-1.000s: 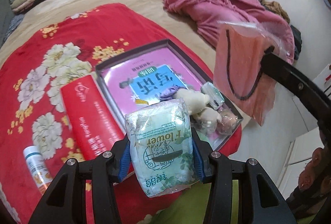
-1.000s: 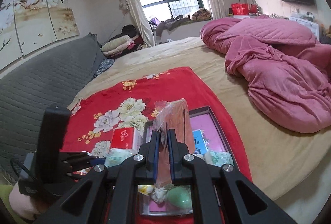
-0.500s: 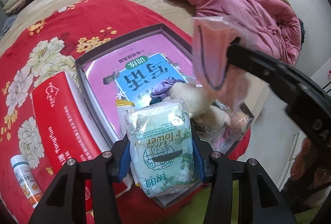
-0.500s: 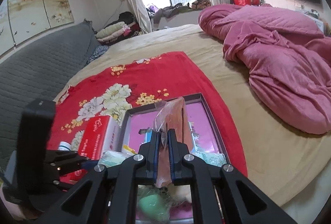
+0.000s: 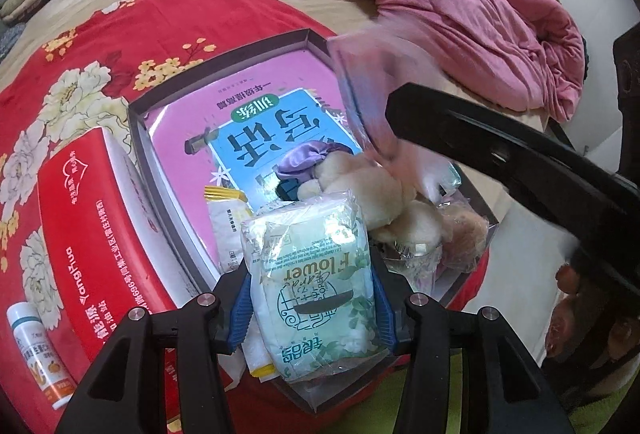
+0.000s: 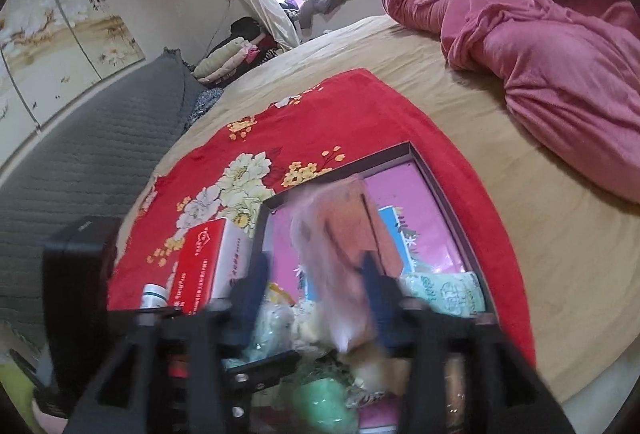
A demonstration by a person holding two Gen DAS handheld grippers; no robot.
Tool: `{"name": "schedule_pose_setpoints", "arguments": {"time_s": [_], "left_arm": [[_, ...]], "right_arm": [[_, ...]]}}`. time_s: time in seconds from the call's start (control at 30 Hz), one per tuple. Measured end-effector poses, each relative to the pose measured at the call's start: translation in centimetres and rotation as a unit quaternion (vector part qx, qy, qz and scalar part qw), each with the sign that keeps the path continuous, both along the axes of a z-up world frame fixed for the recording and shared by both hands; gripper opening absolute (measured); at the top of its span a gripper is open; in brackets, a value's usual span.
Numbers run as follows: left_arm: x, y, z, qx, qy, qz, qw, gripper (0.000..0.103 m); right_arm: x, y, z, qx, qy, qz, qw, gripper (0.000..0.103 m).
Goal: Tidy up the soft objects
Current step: 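Lower the mask bag into the tray and open the right gripper while the left releases the tissue pack, then withdraw both grippers back from the filled tray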
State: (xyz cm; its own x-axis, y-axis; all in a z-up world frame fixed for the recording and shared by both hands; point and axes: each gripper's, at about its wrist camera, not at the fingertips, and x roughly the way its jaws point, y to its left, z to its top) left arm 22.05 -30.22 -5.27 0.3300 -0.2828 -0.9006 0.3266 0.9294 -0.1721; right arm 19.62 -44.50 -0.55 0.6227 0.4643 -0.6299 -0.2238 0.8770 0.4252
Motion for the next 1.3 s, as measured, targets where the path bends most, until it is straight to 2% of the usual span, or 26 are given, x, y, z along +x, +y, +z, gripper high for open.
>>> {"name": "schedule_pose_setpoints", "arguments": {"time_s": [0.4, 0.53, 0.67, 0.73, 1.0, 1.1, 1.3], "left_arm": [[0.1, -0.3, -0.2, -0.004, -0.006, -0.003, 1.0, 0.057], [-0.1, -0.2, 0.0, -0.004, -0.006, -0.004, 1.0, 0.068], [-0.4, 0.0, 0.6, -0.011, -0.012, -0.002, 0.9999, 0.072], [-0.8, 0.2, 1.1, -0.013, -0.021, -0.002, 0.9997, 0.076], [-2.4, 1.1, 3.1, -0.011, -0.04, 0.002, 0.9991, 0.077], [-3.4, 1.8, 4.4, -0.013, -0.055, 0.009, 0.9983, 0.078], [-5.9, 4.7, 7.7, -0.028, -0.096, 0.037, 0.9943, 0.08]], "right_arm": [[-3.2, -1.5, 2.9, 0.001, -0.027, -0.036, 0.999, 0.059], [-4.7, -2.2, 4.4, -0.001, -0.037, -0.053, 0.998, 0.06], [-5.9, -2.7, 5.5, -0.003, -0.046, -0.068, 0.997, 0.062], [-6.5, -3.0, 6.0, -0.002, -0.048, -0.074, 0.996, 0.062], [-8.7, -3.0, 8.3, -0.009, -0.066, -0.093, 0.993, 0.063], [-9.7, -2.5, 9.1, -0.017, -0.069, -0.098, 0.993, 0.069], [-12.8, -0.6, 10.7, -0.065, -0.078, -0.144, 0.984, 0.075]]}}
